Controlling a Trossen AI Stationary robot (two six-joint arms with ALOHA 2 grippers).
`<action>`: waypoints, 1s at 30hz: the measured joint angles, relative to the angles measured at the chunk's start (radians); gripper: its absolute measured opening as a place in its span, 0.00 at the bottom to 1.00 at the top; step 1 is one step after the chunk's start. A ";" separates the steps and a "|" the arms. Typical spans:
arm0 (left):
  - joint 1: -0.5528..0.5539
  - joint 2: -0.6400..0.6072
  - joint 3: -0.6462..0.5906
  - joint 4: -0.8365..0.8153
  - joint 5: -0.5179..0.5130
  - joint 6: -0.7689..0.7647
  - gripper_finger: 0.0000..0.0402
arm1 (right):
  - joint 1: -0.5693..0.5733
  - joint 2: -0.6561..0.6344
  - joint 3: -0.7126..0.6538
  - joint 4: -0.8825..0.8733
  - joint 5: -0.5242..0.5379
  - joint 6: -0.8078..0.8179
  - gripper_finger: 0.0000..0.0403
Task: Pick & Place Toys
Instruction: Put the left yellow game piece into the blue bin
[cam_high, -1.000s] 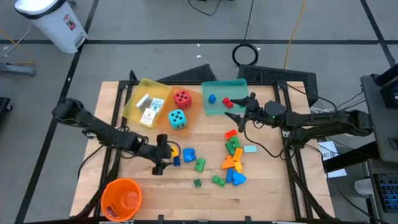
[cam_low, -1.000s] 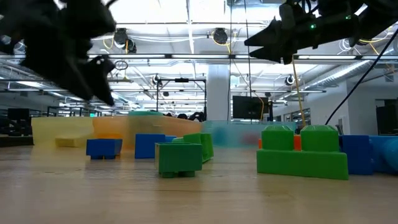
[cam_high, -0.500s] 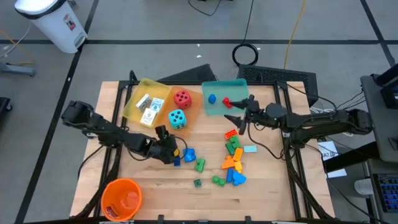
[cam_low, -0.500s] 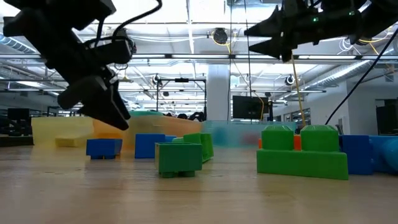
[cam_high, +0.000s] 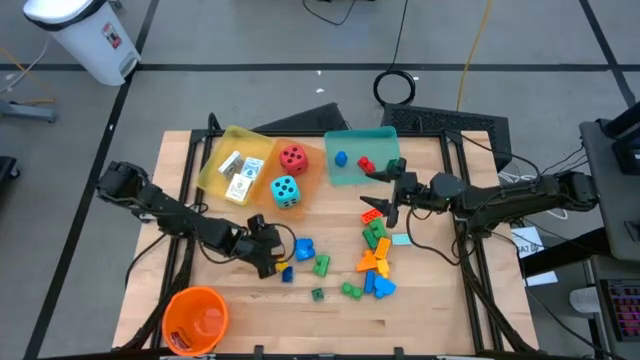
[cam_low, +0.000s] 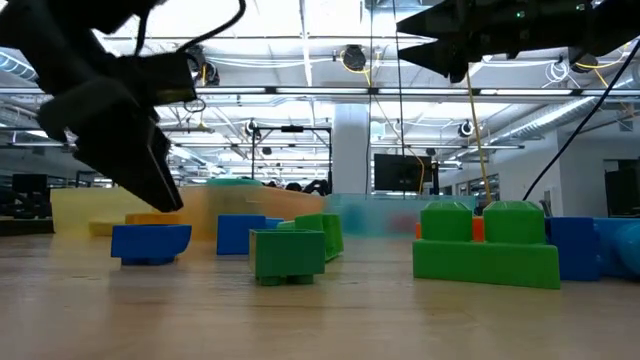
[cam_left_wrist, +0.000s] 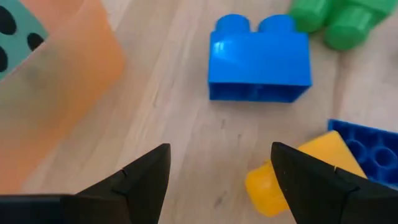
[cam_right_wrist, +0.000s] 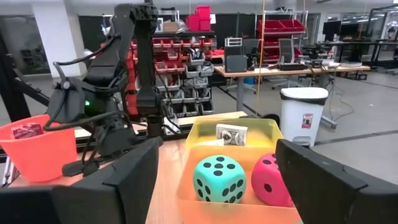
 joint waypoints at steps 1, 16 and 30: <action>-0.007 -0.007 0.000 0.000 -0.004 0.029 0.70 | 0.000 0.000 0.000 0.000 0.000 0.000 0.72; -0.035 0.028 0.007 0.037 0.219 0.387 0.70 | 0.000 0.000 0.000 0.026 0.001 -0.031 0.72; -0.002 0.140 0.009 0.109 0.226 0.348 0.68 | 0.000 0.000 0.000 0.018 0.001 0.004 0.72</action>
